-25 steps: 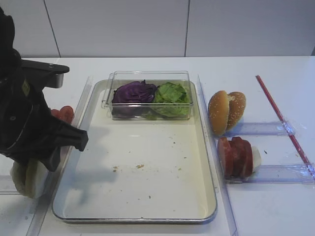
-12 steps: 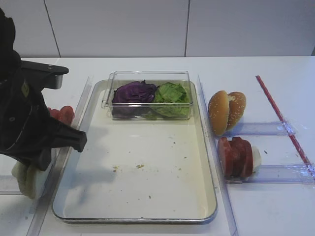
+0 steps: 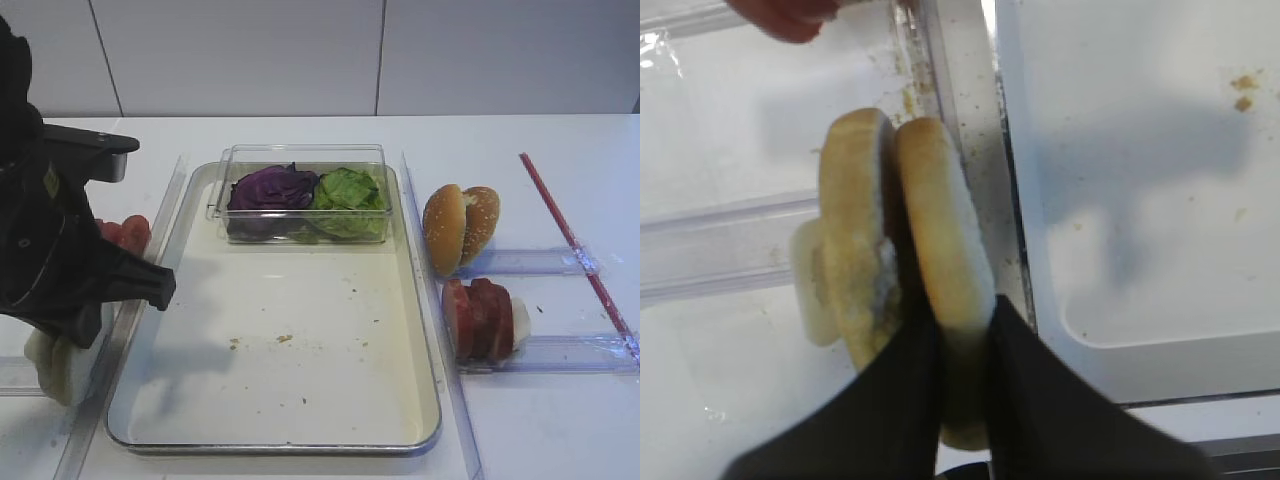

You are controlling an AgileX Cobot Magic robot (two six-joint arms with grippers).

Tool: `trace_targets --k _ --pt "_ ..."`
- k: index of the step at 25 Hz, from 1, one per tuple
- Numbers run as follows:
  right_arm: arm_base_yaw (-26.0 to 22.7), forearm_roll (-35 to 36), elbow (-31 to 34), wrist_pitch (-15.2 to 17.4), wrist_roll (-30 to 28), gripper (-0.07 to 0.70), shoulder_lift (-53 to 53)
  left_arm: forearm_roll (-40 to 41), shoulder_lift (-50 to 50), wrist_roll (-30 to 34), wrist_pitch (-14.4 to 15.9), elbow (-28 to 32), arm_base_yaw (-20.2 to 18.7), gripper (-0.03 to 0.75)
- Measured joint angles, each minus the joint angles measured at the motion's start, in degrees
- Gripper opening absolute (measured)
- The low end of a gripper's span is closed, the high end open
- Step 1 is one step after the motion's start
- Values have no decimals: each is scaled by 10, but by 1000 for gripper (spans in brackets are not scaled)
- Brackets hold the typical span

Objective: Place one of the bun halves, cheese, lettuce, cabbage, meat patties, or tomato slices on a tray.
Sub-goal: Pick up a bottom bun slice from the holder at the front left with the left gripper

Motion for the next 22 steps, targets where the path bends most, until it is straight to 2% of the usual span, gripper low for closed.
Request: trace_targets --k 10,22 --pt "0 -6 0 0 0 689 0 0 0 0 17 -12 0 101" --pt "0 -7 0 0 0 689 0 0 0 0 22 -13 0 99"
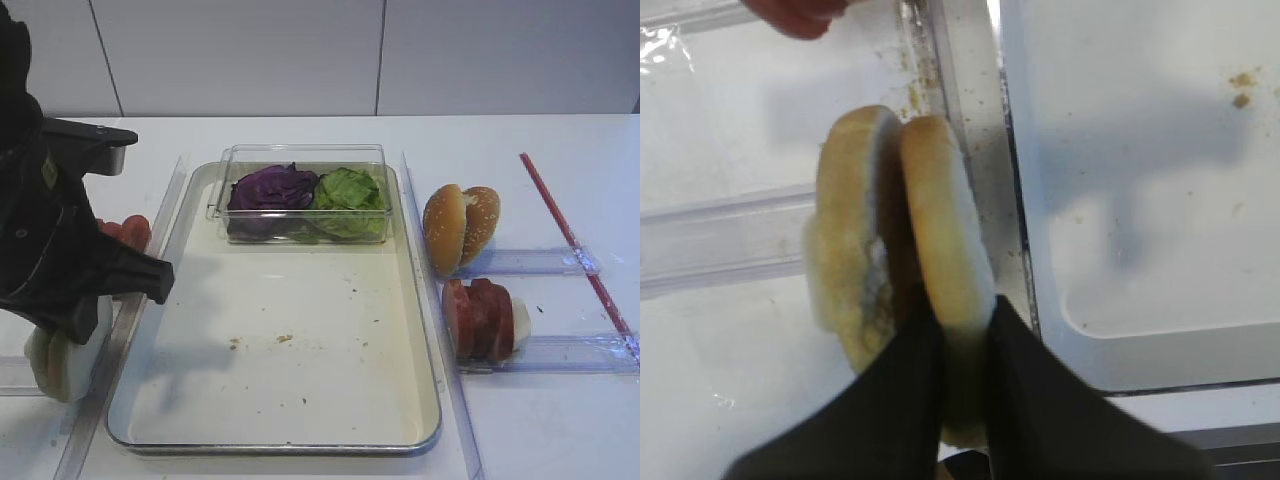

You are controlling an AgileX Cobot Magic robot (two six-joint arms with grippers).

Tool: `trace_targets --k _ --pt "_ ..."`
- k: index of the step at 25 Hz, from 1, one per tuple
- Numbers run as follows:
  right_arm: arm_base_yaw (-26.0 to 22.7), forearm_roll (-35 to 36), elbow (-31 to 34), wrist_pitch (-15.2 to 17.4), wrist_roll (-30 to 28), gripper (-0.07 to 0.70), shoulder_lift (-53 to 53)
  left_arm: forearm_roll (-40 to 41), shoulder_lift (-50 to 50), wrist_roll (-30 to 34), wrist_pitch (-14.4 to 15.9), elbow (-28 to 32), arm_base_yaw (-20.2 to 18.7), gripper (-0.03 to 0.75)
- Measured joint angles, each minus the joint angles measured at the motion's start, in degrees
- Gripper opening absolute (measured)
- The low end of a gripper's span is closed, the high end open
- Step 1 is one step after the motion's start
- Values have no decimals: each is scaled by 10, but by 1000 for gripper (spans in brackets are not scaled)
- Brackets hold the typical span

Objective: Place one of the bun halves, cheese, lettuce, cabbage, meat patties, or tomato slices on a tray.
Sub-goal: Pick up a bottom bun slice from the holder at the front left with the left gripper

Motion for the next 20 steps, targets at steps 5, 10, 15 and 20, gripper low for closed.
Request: trace_targets --k 5,10,15,20 --pt "0 0 0 0 0 689 0 0 0 -1 0 0 0 99" --pt "0 0 0 0 0 689 0 -1 0 -1 2 -3 0 98" --pt "0 0 0 0 0 689 0 -1 0 -1 2 -3 0 97" --pt "0 0 0 0 0 689 0 -1 0 -1 2 -3 0 97"
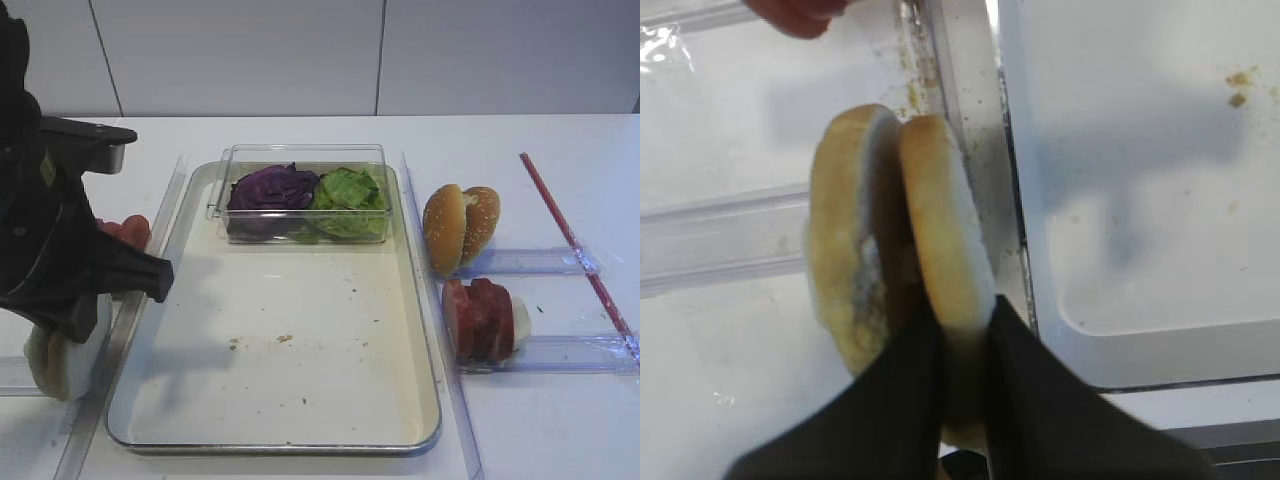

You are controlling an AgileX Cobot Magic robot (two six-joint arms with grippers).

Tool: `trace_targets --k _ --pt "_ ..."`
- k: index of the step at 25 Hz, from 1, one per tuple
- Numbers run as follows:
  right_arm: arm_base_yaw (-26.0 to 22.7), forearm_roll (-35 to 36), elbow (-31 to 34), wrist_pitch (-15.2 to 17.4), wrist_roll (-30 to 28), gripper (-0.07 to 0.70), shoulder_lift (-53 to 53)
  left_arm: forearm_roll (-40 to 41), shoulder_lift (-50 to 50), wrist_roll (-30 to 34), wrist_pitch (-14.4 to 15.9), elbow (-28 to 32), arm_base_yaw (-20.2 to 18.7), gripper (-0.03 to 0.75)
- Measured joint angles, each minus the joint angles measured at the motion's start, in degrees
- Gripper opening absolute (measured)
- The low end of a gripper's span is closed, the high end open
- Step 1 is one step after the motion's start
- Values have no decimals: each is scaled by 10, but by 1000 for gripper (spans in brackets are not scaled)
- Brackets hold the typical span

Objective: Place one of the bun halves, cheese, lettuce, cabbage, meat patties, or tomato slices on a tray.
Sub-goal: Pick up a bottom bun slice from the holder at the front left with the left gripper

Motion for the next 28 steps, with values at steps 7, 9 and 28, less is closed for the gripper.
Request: trace_targets --k 7,9,28 --pt "0 -1 0 0 0 689 0 0 -32 0 -2 0 0 95" --pt "0 -1 0 0 0 689 0 -2 -33 0 -4 0 0 95" --pt "0 -1 0 0 0 689 0 -63 -34 39 -35 0 -1 95"
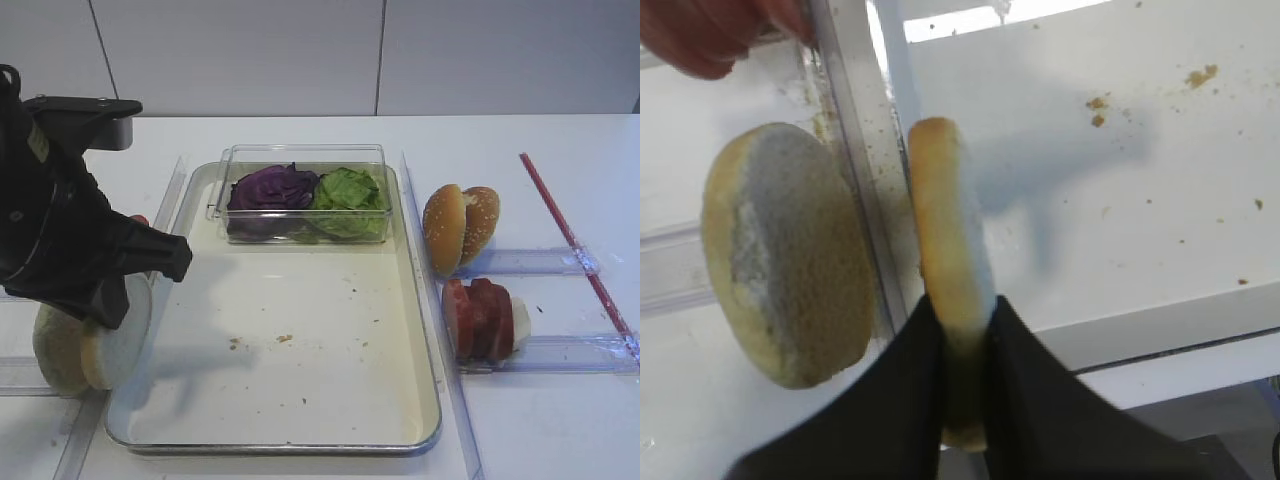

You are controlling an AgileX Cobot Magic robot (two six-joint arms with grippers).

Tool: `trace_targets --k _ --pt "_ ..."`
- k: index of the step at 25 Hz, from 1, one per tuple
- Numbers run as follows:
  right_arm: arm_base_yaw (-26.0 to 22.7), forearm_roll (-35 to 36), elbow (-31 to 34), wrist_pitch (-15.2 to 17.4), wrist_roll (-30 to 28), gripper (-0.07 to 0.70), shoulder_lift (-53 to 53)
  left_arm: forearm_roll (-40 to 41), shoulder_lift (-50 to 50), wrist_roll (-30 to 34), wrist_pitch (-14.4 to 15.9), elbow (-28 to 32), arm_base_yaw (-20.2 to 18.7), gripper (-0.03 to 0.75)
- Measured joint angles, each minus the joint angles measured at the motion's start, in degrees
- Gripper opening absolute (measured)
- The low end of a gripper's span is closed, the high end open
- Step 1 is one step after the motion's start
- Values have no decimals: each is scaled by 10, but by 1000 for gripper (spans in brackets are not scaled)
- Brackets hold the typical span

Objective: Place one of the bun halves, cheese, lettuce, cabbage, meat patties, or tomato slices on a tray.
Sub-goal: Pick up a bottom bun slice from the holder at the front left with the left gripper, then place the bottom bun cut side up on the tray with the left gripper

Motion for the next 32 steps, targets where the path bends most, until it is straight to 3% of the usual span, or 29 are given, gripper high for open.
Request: trace_targets --k 9,19,29,32 --pt "0 -1 0 0 0 689 0 -17 0 8 -27 0 0 93" --pt "0 -1 0 0 0 689 0 -108 0 65 -118 0 0 92" --pt "0 -1 0 0 0 689 0 -298 44 231 -154 0 0 92" --pt "0 -1 0 0 0 689 0 -386 55 302 -154 0 22 92"
